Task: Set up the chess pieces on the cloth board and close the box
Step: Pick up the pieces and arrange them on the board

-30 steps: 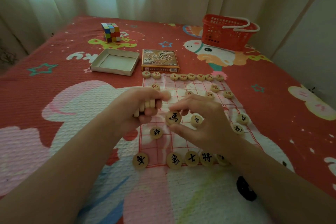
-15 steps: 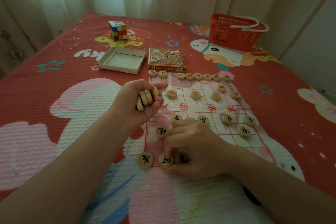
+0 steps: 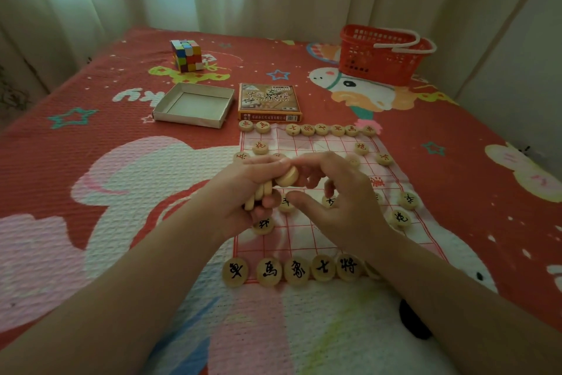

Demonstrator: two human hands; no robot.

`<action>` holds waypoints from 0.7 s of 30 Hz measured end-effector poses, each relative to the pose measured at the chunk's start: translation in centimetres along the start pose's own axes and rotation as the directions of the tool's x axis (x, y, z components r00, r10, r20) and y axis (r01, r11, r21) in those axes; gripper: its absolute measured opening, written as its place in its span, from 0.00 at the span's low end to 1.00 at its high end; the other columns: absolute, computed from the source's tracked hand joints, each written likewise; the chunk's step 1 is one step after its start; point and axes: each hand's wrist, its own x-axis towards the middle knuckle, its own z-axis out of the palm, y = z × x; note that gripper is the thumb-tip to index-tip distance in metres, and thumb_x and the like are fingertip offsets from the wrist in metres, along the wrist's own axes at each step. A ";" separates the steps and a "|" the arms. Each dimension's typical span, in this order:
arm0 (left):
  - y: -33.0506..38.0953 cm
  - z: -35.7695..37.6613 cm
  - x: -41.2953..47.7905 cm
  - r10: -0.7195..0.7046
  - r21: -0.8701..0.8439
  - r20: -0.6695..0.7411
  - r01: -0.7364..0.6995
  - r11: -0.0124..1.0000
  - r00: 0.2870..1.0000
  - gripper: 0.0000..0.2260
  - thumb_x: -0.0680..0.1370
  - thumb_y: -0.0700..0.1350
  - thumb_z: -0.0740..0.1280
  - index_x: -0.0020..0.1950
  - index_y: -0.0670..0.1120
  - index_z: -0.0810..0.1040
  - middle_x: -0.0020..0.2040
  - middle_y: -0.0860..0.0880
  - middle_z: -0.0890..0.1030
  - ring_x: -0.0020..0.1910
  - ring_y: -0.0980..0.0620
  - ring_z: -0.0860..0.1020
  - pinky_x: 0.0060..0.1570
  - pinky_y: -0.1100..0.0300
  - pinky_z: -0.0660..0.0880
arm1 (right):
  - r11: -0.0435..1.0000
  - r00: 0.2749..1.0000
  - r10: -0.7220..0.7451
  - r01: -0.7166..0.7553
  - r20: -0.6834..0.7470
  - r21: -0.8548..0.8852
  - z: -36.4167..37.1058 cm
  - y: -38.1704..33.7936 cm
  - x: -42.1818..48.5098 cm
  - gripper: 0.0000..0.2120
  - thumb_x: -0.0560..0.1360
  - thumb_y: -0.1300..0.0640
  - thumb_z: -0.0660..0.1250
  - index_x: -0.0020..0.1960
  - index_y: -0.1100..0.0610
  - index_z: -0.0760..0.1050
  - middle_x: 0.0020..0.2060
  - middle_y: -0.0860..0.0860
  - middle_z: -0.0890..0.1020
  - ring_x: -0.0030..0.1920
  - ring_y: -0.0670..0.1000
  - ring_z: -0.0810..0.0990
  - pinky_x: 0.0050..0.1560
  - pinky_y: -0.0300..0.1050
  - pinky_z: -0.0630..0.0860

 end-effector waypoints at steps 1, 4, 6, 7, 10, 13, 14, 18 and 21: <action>0.0 0.1 0.0 0.000 0.005 0.014 0.000 1.000 1.000 0.05 0.75 0.43 0.64 0.42 0.44 0.77 0.35 0.48 0.78 0.19 0.58 0.66 0.18 0.70 0.59 | 1.000 1.000 -0.012 0.012 -0.024 -0.016 0.0 0.1 0.0 0.12 0.68 0.56 0.69 0.51 0.52 0.75 0.39 0.40 0.75 0.40 0.37 0.72 0.40 0.25 0.66; -0.1 0.2 -0.1 0.024 0.033 0.040 -0.025 0.999 0.999 0.09 0.76 0.43 0.63 0.38 0.45 0.80 0.31 0.49 0.75 0.19 0.58 0.66 0.17 0.69 0.59 | 0.999 0.997 -0.020 0.017 -0.080 -0.044 -0.2 0.5 0.1 0.06 0.69 0.56 0.69 0.44 0.58 0.78 0.36 0.39 0.74 0.37 0.37 0.72 0.39 0.24 0.66; -0.1 0.3 -0.1 0.037 0.051 0.035 -0.039 0.998 0.999 0.09 0.77 0.43 0.63 0.39 0.44 0.80 0.29 0.50 0.76 0.19 0.58 0.66 0.17 0.69 0.59 | 0.998 0.996 -0.026 0.020 -0.090 -0.063 -0.2 0.5 0.1 0.06 0.69 0.55 0.69 0.42 0.58 0.78 0.34 0.42 0.75 0.35 0.40 0.72 0.37 0.25 0.65; -0.1 0.3 -0.2 0.034 0.053 0.031 -0.036 0.998 0.999 0.08 0.77 0.42 0.63 0.40 0.43 0.79 0.29 0.50 0.76 0.19 0.58 0.66 0.18 0.69 0.59 | 0.996 0.995 -0.040 0.033 -0.090 -0.077 -0.2 0.5 0.1 0.07 0.69 0.55 0.70 0.43 0.58 0.78 0.34 0.44 0.76 0.34 0.40 0.72 0.37 0.25 0.65; -0.3 0.5 -0.1 0.008 0.047 0.016 -0.009 0.999 1.000 0.06 0.77 0.42 0.63 0.42 0.42 0.77 0.30 0.49 0.76 0.20 0.58 0.65 0.19 0.69 0.58 | 0.989 0.991 -0.107 0.097 -0.078 -0.114 -0.1 0.4 0.1 0.09 0.69 0.57 0.70 0.48 0.58 0.79 0.36 0.41 0.73 0.35 0.36 0.70 0.37 0.24 0.65; -0.3 0.7 -0.1 -0.013 0.037 0.034 0.012 0.999 0.999 0.07 0.77 0.44 0.62 0.44 0.42 0.76 0.29 0.49 0.73 0.20 0.57 0.65 0.20 0.68 0.57 | 0.987 0.989 -0.124 0.115 -0.078 -0.108 -0.2 0.5 0.1 0.08 0.69 0.56 0.70 0.46 0.58 0.79 0.37 0.43 0.73 0.36 0.34 0.70 0.37 0.24 0.65; -0.3 0.7 -0.1 -0.016 0.033 0.036 0.015 0.999 0.999 0.08 0.78 0.45 0.61 0.44 0.42 0.76 0.28 0.50 0.72 0.20 0.57 0.65 0.20 0.68 0.57 | 0.991 0.992 -0.105 0.098 -0.077 -0.091 -0.2 0.4 0.1 0.08 0.69 0.55 0.70 0.45 0.58 0.79 0.37 0.42 0.73 0.36 0.35 0.71 0.36 0.24 0.65; -0.2 0.7 -0.2 0.049 0.096 -0.026 -0.046 0.994 0.998 0.11 0.78 0.48 0.61 0.40 0.43 0.76 0.29 0.50 0.76 0.19 0.57 0.65 0.18 0.69 0.58 | 0.988 0.993 0.110 -0.105 -0.047 0.110 -0.7 -0.1 0.1 0.06 0.66 0.54 0.74 0.39 0.52 0.76 0.32 0.39 0.78 0.34 0.43 0.79 0.33 0.29 0.73; -0.1 0.7 -0.4 0.124 0.125 -0.025 -0.120 0.985 0.992 0.10 0.77 0.46 0.63 0.39 0.43 0.78 0.31 0.48 0.79 0.20 0.57 0.64 0.18 0.68 0.57 | 0.915 0.963 0.266 -0.262 0.029 0.308 -1.1 -0.3 0.1 0.10 0.68 0.64 0.73 0.43 0.51 0.76 0.31 0.46 0.82 0.32 0.47 0.82 0.33 0.35 0.77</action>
